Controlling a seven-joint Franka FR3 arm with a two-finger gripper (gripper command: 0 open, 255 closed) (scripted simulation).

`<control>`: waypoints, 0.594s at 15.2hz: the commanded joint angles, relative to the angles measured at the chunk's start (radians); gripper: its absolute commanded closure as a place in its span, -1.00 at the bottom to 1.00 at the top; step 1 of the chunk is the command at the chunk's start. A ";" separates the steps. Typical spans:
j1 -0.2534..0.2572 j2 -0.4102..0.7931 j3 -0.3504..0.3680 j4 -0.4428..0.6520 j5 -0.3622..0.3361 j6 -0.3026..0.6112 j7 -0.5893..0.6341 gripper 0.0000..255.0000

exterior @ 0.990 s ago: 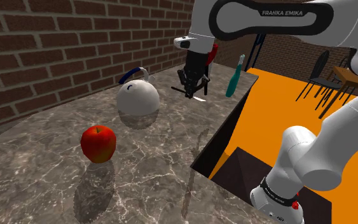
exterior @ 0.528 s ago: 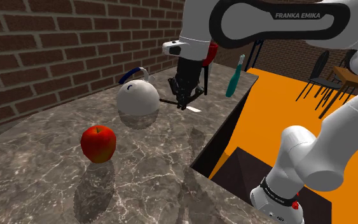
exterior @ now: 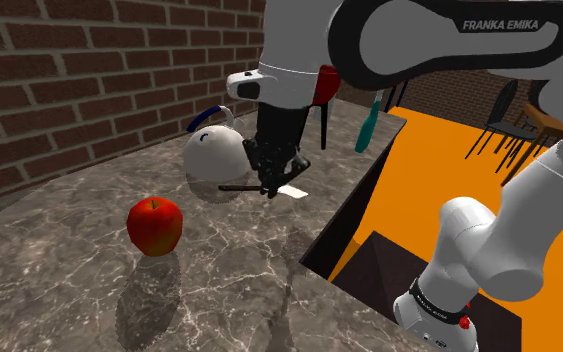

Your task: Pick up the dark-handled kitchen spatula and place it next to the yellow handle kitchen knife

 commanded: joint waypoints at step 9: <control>0.090 0.167 0.150 0.175 -0.011 0.007 0.245 1.00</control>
